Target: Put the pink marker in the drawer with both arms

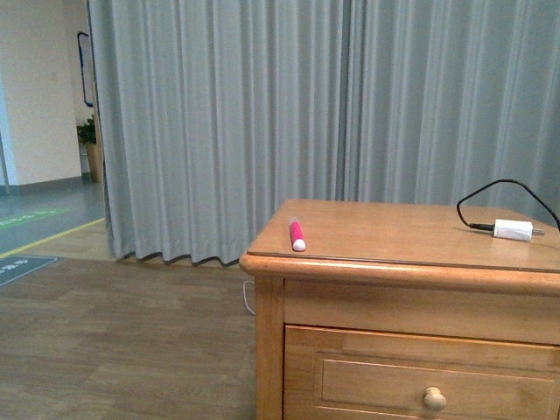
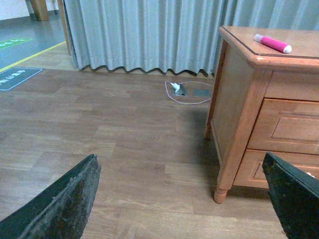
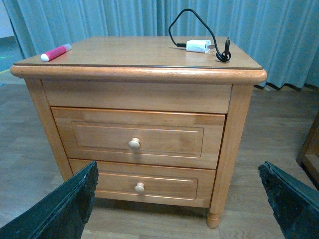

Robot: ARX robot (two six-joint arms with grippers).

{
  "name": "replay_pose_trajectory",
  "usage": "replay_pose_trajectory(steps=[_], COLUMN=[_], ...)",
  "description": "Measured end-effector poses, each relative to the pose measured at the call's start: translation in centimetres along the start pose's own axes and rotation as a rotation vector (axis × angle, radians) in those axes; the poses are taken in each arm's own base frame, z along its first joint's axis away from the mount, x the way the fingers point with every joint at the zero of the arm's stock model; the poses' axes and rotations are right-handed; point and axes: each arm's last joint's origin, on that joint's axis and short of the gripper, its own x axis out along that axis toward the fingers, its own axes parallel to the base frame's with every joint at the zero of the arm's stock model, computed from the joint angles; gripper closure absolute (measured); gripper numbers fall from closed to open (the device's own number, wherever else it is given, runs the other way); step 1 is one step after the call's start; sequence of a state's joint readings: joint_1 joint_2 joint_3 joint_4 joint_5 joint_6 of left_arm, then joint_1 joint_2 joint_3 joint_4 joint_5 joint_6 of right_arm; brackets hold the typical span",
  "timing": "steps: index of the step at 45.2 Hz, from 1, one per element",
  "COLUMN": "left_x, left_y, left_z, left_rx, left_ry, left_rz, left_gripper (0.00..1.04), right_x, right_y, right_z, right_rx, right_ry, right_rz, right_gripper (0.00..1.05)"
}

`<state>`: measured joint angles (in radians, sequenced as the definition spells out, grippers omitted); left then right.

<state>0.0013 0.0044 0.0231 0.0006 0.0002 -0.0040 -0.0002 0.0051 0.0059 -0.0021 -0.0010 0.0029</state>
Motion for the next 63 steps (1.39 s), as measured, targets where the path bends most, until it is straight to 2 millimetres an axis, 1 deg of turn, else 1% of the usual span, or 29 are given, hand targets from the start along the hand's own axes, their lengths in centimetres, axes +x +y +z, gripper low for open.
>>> replay_pose_trajectory(steps=[13,14,17,20,23,27,28,34,38,39,44,48,51,57,63], left_x=[0.0,0.0,0.0,0.0,0.0,0.0,0.0,0.0,0.0,0.0,0.0,0.0,0.0,0.0,0.0], left_y=[0.0,0.0,0.0,0.0,0.0,0.0,0.0,0.0,0.0,0.0,0.0,0.0,0.0,0.0,0.0], left_z=[0.0,0.0,0.0,0.0,0.0,0.0,0.0,0.0,0.0,0.0,0.0,0.0,0.0,0.0,0.0], left_rx=[0.0,0.0,0.0,0.0,0.0,0.0,0.0,0.0,0.0,0.0,0.0,0.0,0.0,0.0,0.0], left_ry=[0.0,0.0,0.0,0.0,0.0,0.0,0.0,0.0,0.0,0.0,0.0,0.0,0.0,0.0,0.0], left_rz=[0.0,0.0,-0.001,0.0,0.0,0.0,0.0,0.0,0.0,0.0,0.0,0.0,0.0,0.0,0.0], left_gripper=[0.06,0.06,0.06,0.06,0.06,0.06,0.06,0.06,0.06,0.06,0.06,0.06,0.06,0.06,0.06], right_x=[0.0,0.0,0.4,1.5,2.9,4.6,5.3,9.2,13.1,13.8,18.1,20.5,22.7,25.3,27.6], right_y=[0.0,0.0,0.2,0.6,1.4,2.3,2.6,4.1,5.2,5.4,6.7,7.9,8.8,9.5,9.2], right_z=[0.0,-0.1,-0.1,0.0,0.7,1.3,1.3,0.9,-0.1,-0.4,-2.3,-3.5,-4.5,-6.1,-8.0], right_rx=[0.0,0.014,0.07,0.073,0.062,0.052,0.046,0.027,0.013,0.011,-0.003,-0.012,-0.013,0.005,0.023], right_ry=[0.0,0.038,0.261,0.324,0.332,0.329,0.331,0.36,0.404,0.41,0.466,0.485,0.486,0.485,0.487], right_rz=[0.0,0.023,0.089,0.111,0.157,0.191,0.194,0.202,0.182,0.177,0.142,0.126,0.102,0.056,-0.02], right_gripper=[0.08,0.08,0.08,0.08,0.08,0.08,0.08,0.08,0.08,0.08,0.08,0.08,0.08,0.08,0.08])
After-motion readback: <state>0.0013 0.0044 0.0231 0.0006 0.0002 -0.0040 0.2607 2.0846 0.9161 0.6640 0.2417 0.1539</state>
